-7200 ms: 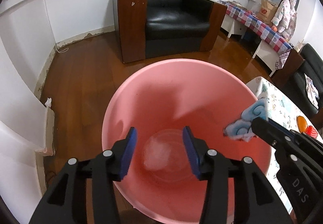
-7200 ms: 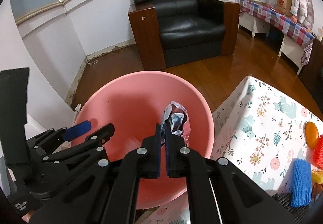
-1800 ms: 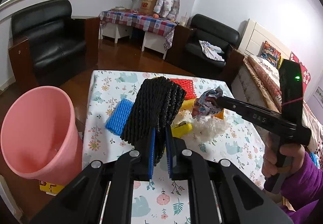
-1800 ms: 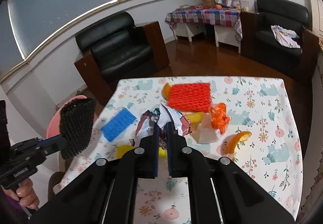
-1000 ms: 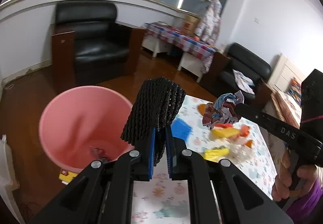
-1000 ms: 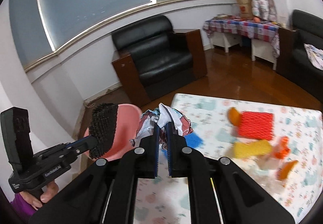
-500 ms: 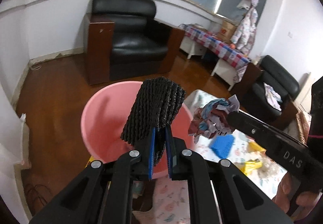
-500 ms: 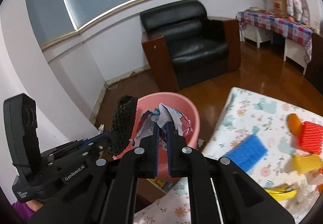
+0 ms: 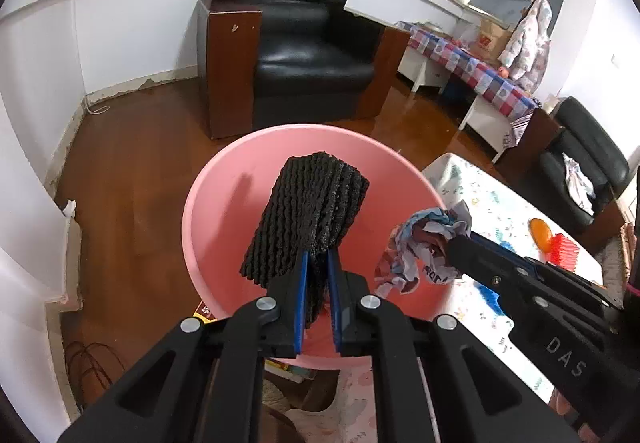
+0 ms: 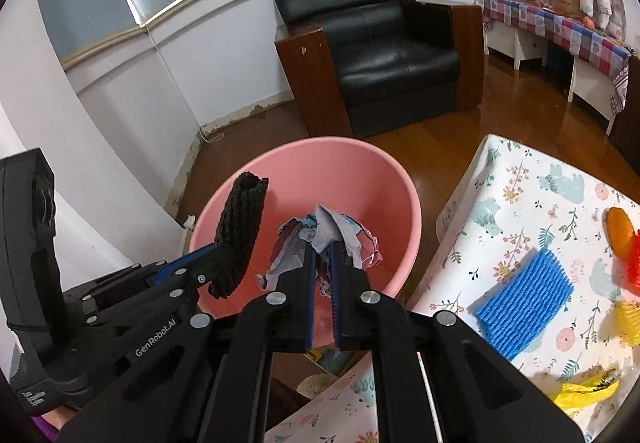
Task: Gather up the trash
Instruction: 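Carry the black sleeve and wrapper over the pink bucket with both tools, then open both tools to drop the sleeve and wrapper into the bucket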
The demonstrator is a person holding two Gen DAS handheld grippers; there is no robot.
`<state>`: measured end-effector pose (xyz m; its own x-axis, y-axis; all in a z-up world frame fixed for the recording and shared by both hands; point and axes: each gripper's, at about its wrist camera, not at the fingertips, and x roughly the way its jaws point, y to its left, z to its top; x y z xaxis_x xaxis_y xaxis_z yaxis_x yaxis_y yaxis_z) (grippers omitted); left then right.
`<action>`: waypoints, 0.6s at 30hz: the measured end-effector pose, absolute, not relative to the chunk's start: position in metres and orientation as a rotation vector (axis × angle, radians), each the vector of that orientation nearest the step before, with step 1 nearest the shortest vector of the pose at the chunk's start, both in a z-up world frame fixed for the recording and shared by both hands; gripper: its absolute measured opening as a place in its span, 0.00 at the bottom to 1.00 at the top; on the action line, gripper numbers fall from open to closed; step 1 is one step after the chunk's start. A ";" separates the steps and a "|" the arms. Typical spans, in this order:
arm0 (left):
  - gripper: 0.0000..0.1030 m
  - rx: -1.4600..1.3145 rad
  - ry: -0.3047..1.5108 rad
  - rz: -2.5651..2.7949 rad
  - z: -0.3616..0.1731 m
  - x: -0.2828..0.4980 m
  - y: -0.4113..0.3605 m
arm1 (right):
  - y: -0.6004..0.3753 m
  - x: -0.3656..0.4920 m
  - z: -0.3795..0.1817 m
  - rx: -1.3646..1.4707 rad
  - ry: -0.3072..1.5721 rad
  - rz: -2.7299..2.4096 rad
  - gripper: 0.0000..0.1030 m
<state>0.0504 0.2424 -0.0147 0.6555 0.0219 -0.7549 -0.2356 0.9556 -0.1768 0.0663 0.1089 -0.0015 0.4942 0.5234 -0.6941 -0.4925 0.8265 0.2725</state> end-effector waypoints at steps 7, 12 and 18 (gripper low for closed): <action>0.09 -0.255 0.885 0.184 -0.027 0.065 0.247 | 0.117 0.072 -0.014 0.032 0.891 0.602 0.07; 0.09 -0.252 0.904 0.203 -0.034 0.072 0.251 | 0.120 0.075 -0.019 0.025 0.903 0.601 0.07; 0.10 -0.246 0.917 0.211 -0.042 0.075 0.250 | 0.123 0.080 -0.024 0.019 0.918 0.594 0.07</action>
